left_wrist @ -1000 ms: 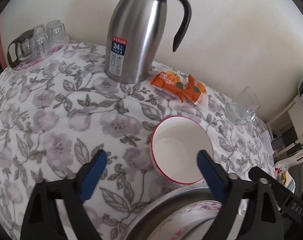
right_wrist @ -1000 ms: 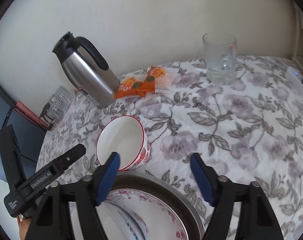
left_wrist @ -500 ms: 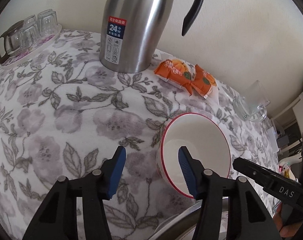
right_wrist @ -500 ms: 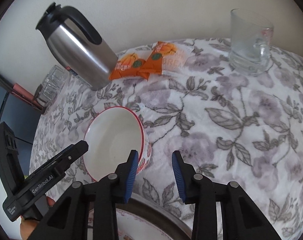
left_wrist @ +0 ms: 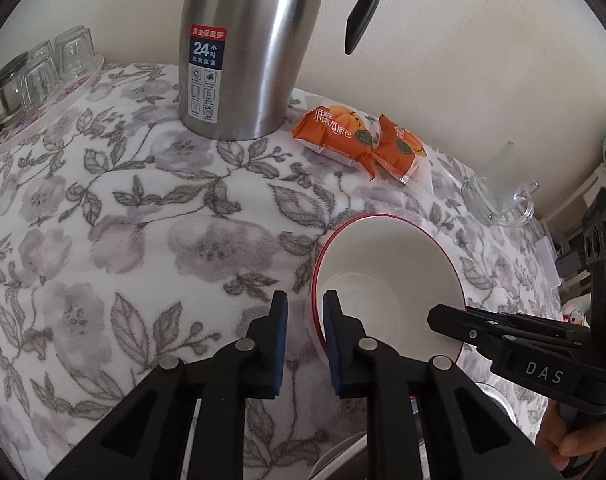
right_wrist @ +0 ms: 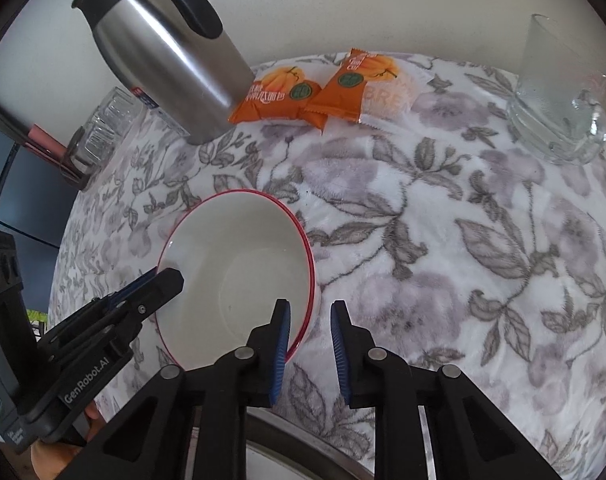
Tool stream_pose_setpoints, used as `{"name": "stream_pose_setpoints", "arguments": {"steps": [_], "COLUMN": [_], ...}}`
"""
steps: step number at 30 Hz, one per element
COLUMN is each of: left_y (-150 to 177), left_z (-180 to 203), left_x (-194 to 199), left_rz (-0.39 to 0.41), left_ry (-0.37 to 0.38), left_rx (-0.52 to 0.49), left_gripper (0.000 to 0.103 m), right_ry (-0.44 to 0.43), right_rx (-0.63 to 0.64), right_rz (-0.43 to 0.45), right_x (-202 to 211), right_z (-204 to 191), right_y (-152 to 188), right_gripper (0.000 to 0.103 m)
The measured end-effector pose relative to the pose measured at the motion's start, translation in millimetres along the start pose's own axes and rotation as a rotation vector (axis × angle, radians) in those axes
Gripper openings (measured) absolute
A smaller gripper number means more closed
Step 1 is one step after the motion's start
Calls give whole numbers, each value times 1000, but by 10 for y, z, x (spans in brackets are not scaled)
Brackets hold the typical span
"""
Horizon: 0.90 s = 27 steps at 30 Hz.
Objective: Organize plates and bowls
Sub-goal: 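Close the left gripper on the strawberry-print bowl rim and lift it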
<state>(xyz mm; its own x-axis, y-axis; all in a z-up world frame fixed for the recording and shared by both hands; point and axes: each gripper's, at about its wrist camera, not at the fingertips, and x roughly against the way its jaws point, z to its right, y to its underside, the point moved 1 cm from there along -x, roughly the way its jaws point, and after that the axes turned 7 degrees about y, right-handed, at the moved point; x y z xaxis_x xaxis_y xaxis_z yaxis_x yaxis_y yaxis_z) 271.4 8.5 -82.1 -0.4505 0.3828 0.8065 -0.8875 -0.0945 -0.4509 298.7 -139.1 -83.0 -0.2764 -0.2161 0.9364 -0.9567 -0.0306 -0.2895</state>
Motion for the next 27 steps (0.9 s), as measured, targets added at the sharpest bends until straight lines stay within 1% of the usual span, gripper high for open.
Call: {"name": "stream_pose_setpoints", "arguments": {"steps": [5, 11, 16, 20, 27], "left_y": [5, 4, 16, 13, -35], "left_z": [36, 36, 54, 63, 146], "left_x": [-68, -100, -117, -92, 32], "left_rz": [-12, -17, -22, -6, 47], "left_ry": [-10, 5, 22, 29, 31], "left_rx": [-23, -33, -36, -47, -89], "left_gripper": [19, 19, 14, 14, 13], "right_ry": [10, 14, 23, 33, 34], "right_rx": [23, 34, 39, 43, 43], "right_rz": [-19, -28, -25, -24, 15], "right_x": [-73, -124, -126, -117, -6], "right_z": [-34, -65, -89, -93, -65], "right_y": [-13, -25, -27, -18, -1], "right_gripper": [21, 21, 19, 19, 19]}}
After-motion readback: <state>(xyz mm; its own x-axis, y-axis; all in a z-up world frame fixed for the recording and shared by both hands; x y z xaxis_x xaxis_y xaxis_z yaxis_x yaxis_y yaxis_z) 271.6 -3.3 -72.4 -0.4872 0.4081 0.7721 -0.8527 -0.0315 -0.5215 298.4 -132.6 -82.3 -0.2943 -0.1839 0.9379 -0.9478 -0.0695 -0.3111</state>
